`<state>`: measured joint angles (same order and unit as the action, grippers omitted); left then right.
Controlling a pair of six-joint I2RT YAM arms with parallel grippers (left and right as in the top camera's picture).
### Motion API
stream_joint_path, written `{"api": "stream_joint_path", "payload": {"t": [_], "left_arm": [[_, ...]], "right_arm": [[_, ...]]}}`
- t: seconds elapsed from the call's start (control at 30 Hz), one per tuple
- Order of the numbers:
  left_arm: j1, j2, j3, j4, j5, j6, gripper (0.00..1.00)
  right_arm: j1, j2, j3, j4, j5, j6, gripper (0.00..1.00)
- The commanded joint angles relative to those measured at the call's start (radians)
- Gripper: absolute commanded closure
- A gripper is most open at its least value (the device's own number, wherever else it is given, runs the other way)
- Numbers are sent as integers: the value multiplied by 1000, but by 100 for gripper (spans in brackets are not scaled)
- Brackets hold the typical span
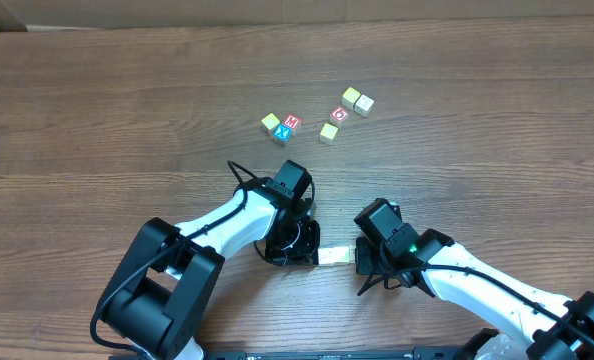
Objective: Flip 3 blocks
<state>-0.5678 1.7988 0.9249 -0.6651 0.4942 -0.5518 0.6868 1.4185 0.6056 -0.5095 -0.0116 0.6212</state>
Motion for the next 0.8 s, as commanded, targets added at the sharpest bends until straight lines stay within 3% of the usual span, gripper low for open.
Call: {"api": "stream_joint_path", "payload": {"t": [0.0, 0.4, 0.77], "left_arm": [[-2, 45, -6, 10, -33, -13, 96], [-2, 45, -6, -11, -128, 93, 96], [-2, 45, -6, -39, -253, 180, 96]], "right_arm": [[-3, 2, -4, 14, -63, 7, 96], [-3, 2, -4, 13, -174, 15, 96], [-3, 2, -4, -2, -226, 180, 96]]}}
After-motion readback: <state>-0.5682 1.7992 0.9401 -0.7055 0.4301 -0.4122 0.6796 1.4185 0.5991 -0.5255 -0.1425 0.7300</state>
